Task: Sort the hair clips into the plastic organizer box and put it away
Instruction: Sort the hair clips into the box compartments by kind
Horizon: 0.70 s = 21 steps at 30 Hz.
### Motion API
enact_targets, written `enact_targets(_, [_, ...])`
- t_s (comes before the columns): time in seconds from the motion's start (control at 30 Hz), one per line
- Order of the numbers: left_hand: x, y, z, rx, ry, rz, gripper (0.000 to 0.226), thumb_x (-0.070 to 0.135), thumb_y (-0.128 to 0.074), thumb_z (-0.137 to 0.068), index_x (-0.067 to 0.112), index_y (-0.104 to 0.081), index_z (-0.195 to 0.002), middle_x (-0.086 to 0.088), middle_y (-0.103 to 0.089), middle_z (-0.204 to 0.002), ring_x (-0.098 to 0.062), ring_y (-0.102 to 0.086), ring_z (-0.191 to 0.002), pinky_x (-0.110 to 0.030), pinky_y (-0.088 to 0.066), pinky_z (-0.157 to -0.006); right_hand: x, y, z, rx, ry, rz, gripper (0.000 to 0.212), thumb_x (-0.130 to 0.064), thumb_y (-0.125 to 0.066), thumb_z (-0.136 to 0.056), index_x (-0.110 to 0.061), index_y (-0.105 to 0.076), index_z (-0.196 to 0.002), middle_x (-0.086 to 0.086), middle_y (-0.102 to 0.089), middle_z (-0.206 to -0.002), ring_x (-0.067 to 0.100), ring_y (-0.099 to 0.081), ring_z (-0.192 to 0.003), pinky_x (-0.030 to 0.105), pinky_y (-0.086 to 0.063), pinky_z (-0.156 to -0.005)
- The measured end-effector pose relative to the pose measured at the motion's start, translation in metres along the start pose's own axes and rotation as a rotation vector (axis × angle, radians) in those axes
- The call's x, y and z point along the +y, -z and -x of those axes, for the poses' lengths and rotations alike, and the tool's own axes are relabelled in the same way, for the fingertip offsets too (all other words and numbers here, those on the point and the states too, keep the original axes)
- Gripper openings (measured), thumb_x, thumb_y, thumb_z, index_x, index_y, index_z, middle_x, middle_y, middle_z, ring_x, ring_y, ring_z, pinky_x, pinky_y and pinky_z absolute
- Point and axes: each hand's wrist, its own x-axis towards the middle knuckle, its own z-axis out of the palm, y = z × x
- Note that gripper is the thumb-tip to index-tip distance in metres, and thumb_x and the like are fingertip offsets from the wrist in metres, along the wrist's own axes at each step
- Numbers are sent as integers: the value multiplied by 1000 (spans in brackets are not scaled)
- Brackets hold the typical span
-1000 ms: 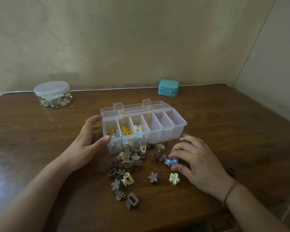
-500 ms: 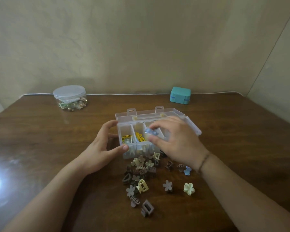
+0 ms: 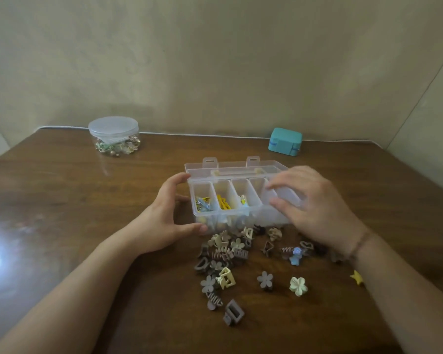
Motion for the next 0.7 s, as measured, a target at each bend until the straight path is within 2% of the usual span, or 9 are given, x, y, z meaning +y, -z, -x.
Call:
enact_targets(0.13, [1, 0, 0, -4, 6, -20, 112, 70, -77, -59, 42, -13, -147, 17, -28, -153, 15, -41, -124, -28, -39, -106, 26, 22, 56, -219, 31, 85, 22, -50, -57, -82, -36, -70, -93, -21, -59, -111, 7, -45, -120, 33, -45, -96])
enact_targets(0.23, [2, -1, 0, 0, 11, -30, 111, 74, -75, -57, 45, -13, -145, 17, -31, -152, 12, -42, -125, -33, -40, -107, 36, 18, 78, -338, -33, 156, 36, -67, -52, -78, -45, -66, -102, -26, -47, -126, 5, -32, -130, 41, -44, -100])
enact_targets(0.3, [3, -1, 0, 4, 15, -32, 112, 75, -74, -55, 45, -14, -145, 17, -31, -152, 9, -43, -126, -33, -40, -107, 38, 14, 80, -420, -88, 191, 47, -74, -47, -77, -51, -59, -117, -28, -32, -140, 4, -15, -137, 42, -31, -111])
enact_targets(0.37, [4, -1, 0, 3, 18, -32, 114, 75, -74, -55, 44, -14, -146, 18, -31, -152, 9, -43, -126, -32, -40, -107, 36, 12, 78, -495, -145, 199, 43, -67, -51, -80, -53, -55, -121, -32, -17, -141, 1, 0, -138, 37, -16, -114])
enact_targets(0.4, [5, 0, 1, 0, 18, -33, 114, 75, -74, -54, 44, -14, -146, 18, -30, -152, 11, -42, -125, -32, -40, -106, 34, 12, 76, -508, -155, 186, 37, -61, -56, -82, -52, -58, -118, -35, -15, -138, -2, 3, -136, 34, -14, -114])
enact_targets(0.53, [8, 0, 1, -15, 25, -29, 113, 75, -73, -54, 45, -14, -145, 18, -32, -151, 20, -39, -120, -27, -38, -104, 35, 6, 77, -444, -96, 136, 17, -50, -61, -84, -43, -66, -99, -35, -29, -133, -3, -5, -134, 31, -20, -112])
enact_targets(0.7, [8, 1, 1, -20, 33, -38, 113, 76, -73, -55, 44, -13, -146, 15, -33, -152, 12, -41, -124, -29, -39, -106, 42, 1, 84, -366, 49, 227, 28, -56, -40, -88, -41, -62, -98, -22, -51, -123, 4, -25, -131, 28, -28, -102])
